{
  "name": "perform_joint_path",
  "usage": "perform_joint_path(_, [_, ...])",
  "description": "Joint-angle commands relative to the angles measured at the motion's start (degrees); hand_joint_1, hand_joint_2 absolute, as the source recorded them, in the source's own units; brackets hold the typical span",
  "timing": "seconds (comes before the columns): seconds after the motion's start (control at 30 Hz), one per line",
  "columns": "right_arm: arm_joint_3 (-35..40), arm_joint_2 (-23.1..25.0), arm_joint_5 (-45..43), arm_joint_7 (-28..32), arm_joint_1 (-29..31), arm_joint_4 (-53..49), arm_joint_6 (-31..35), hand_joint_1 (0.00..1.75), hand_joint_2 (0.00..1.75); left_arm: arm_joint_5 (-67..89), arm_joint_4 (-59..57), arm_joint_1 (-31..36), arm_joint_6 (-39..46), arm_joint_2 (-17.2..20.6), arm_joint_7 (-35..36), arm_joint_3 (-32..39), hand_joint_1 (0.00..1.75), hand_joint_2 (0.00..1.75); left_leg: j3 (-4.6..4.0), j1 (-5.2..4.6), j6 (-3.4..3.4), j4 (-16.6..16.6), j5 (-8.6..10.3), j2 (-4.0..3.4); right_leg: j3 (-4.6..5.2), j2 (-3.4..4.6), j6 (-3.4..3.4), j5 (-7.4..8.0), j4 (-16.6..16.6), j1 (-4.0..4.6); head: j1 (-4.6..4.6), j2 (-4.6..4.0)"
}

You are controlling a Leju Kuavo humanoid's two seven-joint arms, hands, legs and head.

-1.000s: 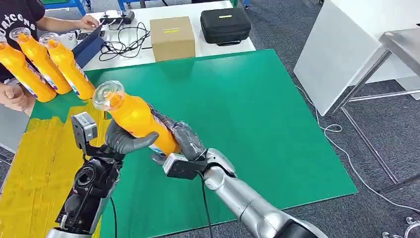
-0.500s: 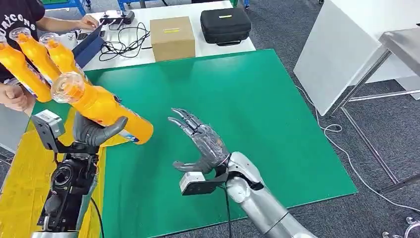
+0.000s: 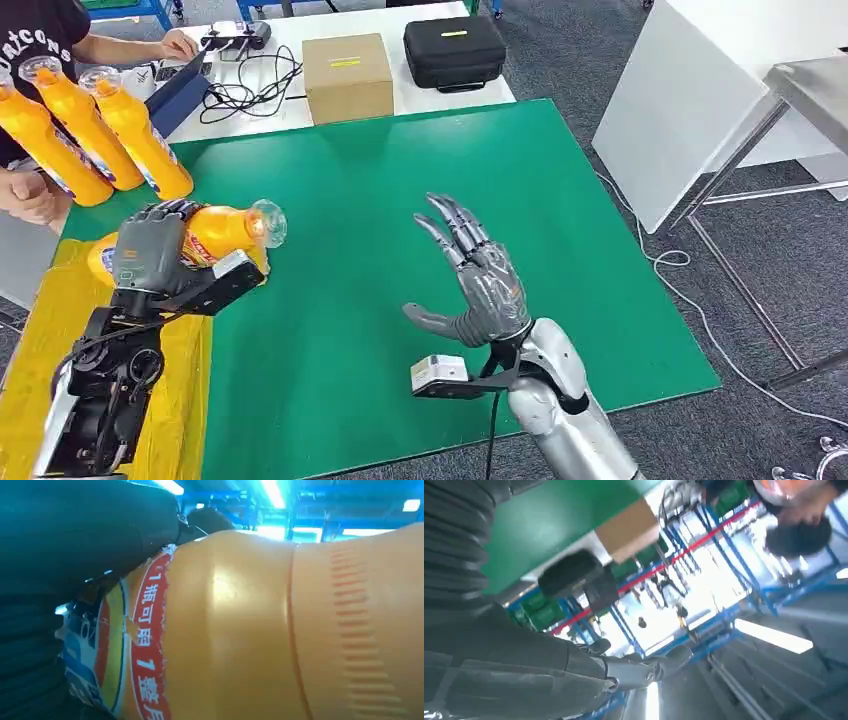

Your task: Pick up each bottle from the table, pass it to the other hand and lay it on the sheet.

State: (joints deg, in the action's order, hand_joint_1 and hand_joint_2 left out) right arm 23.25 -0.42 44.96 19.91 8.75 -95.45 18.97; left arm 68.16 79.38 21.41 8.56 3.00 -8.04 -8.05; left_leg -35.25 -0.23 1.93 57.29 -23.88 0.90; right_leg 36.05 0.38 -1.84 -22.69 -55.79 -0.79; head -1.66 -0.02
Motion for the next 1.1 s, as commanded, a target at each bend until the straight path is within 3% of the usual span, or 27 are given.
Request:
perform_joint_path(0.03, [-4.9,-2.0,-1.8,-1.6,-0.2,-5.2,0.1,0.0,1.75,6.5,-19.7,13.3,-8.3,7.4,-0.9,-8.9,1.75,1.75,0.13,0.04,-0.09,0.0,-0.01,0.18,-0.21,-0.26,0.07,-0.11,0.0,0.05,0.0,0.0])
perform_joint_path(0.1, [-5.3,-2.0,-2.2,-1.5,-0.7,-5.2,0.2,0.0,1.75,6.6,-23.4,16.1,-9.6,7.4,-1.6,-9.7,1.75,1.75,0.18,0.08,-0.11,0.1,-0.04,0.24,-0.28,-0.33,0.07,-0.14,0.0,0.1,0.0,0.0])
perform_joint_path(0.5, [-5.2,-1.8,-2.2,-1.5,-0.7,-5.1,0.3,0.0,1.75,6.6,-23.5,16.1,-9.6,7.2,-1.7,-9.9,1.75,1.75,0.13,0.03,-0.06,0.0,-0.01,0.0,-0.17,-0.06,0.03,-0.06,0.0,0.04,-0.02,0.0])
perform_joint_path(0.7, [-5.8,-2.0,-2.9,-2.6,-0.9,-4.5,-0.3,0.0,1.75,5.8,-39.9,26.4,-14.1,8.7,-5.7,-16.0,1.75,1.75,0.13,0.1,-0.11,0.1,-0.01,0.17,-0.24,-0.25,0.07,-0.11,-0.1,0.12,-0.02,0.0])
perform_joint_path(1.03, [-5.3,-1.8,-3.7,-3.4,0.5,-3.3,-2.2,0.0,1.75,1.9,-49.6,26.9,-13.6,8.5,-7.2,-14.3,1.75,1.75,0.24,0.05,-0.08,0.0,-0.05,-0.12,-0.24,0.06,0.04,-0.06,0.0,0.06,0.0,0.0])
perform_joint_path(1.07, [-5.3,-1.8,-3.8,-3.5,0.4,-3.1,-2.3,0.0,1.75,1.9,-50.0,26.8,-13.6,8.3,-7.2,-14.3,1.73,1.75,0.35,0.07,-0.11,0.0,-0.12,-0.15,-0.36,0.06,0.06,-0.13,0.0,0.09,-0.02,0.0])
perform_joint_path(1.1, [-5.3,-1.7,-3.9,-3.5,0.0,-3.3,-2.3,0.0,1.75,1.7,-50.5,26.7,-13.6,7.9,-7.0,-14.3,1.41,1.75,0.18,0.04,-0.07,0.0,-0.02,-0.1,-0.2,0.03,0.03,-0.05,0.0,0.04,0.0,0.0])
